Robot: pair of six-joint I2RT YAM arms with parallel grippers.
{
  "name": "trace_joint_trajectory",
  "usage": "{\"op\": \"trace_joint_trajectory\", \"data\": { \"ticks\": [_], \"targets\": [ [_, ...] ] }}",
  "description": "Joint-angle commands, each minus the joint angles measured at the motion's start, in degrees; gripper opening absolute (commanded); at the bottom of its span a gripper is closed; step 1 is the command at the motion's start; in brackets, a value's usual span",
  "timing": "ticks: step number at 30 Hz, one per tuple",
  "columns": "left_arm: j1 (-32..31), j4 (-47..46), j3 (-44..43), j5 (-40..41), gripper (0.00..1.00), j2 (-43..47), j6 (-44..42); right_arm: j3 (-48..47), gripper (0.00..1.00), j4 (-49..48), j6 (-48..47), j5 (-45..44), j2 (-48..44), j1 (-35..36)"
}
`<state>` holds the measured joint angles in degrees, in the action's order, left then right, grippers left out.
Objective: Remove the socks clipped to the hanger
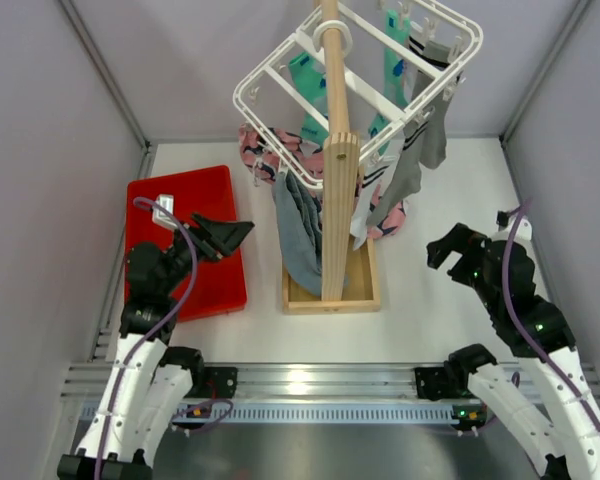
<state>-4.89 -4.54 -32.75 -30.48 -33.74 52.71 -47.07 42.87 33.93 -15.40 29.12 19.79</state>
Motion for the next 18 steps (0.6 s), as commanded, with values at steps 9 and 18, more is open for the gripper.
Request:
{"op": "trace_joint_trajectory", "data": {
  "ticks": [9,18],
  "targets": [
    [-33.6,4.3,-6.2,40.2,0.98,-9.2,-13.6,-2.4,1.0,-7.2,-10.3,9.0,-2.5,0.1],
    [-39.8,5.8,-12.8,50.8,0.95,-21.5,-15.1,-8.7,0.99,-8.8,-10.0,19.0,4.1,0.0]
  ]
}}
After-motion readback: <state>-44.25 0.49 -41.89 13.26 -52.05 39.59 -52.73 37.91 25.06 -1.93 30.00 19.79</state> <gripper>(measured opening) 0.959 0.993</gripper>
